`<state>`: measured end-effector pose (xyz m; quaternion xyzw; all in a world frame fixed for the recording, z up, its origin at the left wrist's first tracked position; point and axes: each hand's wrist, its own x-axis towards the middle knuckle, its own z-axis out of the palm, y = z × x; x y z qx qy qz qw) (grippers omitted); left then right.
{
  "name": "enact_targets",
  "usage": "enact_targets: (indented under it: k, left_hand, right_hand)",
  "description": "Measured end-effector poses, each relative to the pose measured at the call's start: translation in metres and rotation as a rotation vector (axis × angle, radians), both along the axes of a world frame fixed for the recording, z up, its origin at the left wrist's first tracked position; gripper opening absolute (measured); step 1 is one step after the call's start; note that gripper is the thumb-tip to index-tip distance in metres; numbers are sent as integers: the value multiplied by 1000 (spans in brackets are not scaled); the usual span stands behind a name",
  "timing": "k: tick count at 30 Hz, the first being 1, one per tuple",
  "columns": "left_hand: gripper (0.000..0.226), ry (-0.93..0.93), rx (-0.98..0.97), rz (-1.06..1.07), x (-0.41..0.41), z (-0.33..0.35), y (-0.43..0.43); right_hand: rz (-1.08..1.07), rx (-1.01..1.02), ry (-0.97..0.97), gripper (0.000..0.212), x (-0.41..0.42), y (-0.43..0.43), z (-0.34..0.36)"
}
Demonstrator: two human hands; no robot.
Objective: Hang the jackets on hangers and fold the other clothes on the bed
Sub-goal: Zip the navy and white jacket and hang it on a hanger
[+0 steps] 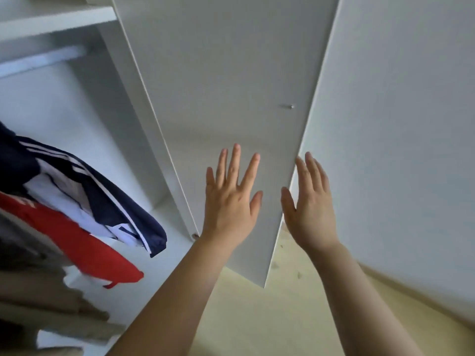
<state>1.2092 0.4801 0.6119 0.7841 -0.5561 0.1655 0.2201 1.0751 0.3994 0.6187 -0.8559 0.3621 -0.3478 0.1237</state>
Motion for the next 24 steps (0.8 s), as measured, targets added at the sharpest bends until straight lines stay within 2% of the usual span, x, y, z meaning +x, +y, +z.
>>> enact_targets:
  k: [13,24]
  left_hand:
    - [67,68,59,-102,-309,-12,-93]
    - [70,61,174,-234,-465,-41,-225]
  right_hand:
    - [-165,45,194,61,-324,-79,-15]
    - [-266,31,437,61,-482,-180,-43]
